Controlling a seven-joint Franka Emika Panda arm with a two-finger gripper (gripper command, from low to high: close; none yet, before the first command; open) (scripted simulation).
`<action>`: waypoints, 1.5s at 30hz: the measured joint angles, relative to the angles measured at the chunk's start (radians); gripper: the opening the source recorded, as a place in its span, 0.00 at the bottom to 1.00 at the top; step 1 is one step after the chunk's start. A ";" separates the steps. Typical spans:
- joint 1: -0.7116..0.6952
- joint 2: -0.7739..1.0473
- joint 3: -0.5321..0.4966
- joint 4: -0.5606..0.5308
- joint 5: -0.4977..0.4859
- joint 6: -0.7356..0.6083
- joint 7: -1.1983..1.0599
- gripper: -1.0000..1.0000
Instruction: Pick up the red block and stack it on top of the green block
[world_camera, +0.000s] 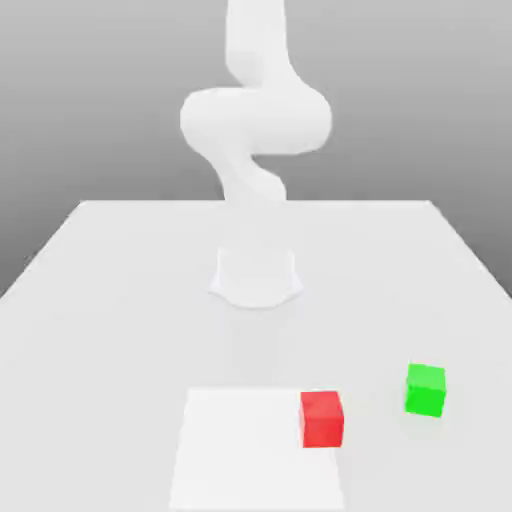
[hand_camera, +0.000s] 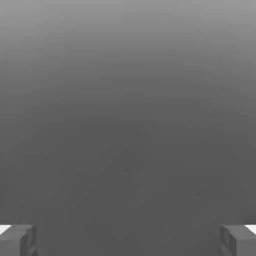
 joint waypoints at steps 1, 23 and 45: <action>0.010 0.042 0.000 -0.022 0.011 0.023 0.000 0.50; 0.125 0.843 0.066 -0.378 -0.056 0.509 0.182 0.50; 0.211 0.720 0.119 -0.392 -0.001 0.397 -0.032 0.00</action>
